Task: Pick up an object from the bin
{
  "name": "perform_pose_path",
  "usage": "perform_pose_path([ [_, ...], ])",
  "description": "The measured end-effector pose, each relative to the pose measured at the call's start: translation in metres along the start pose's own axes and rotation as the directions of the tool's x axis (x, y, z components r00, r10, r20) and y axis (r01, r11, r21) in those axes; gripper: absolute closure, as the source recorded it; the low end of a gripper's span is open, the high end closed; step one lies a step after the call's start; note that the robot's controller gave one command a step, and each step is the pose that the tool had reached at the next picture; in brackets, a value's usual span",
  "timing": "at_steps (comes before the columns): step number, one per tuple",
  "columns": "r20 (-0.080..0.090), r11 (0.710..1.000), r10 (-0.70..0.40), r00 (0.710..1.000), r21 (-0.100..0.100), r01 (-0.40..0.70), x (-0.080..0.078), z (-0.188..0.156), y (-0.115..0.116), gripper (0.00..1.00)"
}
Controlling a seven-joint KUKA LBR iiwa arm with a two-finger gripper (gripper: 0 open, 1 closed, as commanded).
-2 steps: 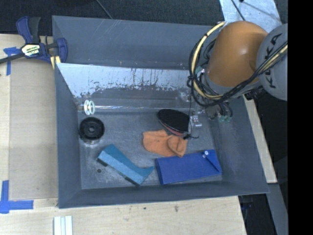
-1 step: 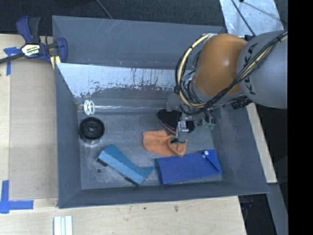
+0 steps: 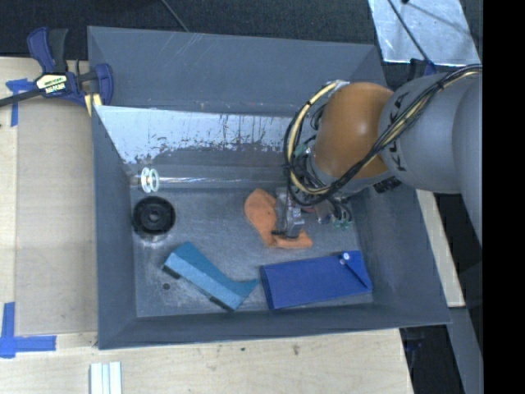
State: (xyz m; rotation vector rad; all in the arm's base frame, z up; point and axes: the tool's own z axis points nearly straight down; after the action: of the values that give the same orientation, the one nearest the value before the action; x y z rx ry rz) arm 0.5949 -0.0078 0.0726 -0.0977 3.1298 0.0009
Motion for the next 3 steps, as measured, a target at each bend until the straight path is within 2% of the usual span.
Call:
perform_pose_path([
  [1, -0.004, 1.000, -0.001, 1.000, 0.001, 0.001, 0.0013, 0.0016, -0.0004, 0.00],
  [2, -0.003, 1.000, -0.001, 1.000, 0.001, 0.001, 0.0011, 0.0006, -0.0004, 1.00],
  [3, -0.003, 1.000, -0.002, 1.000, 0.001, 0.002, 0.0011, 0.0006, -0.0005, 1.00],
])
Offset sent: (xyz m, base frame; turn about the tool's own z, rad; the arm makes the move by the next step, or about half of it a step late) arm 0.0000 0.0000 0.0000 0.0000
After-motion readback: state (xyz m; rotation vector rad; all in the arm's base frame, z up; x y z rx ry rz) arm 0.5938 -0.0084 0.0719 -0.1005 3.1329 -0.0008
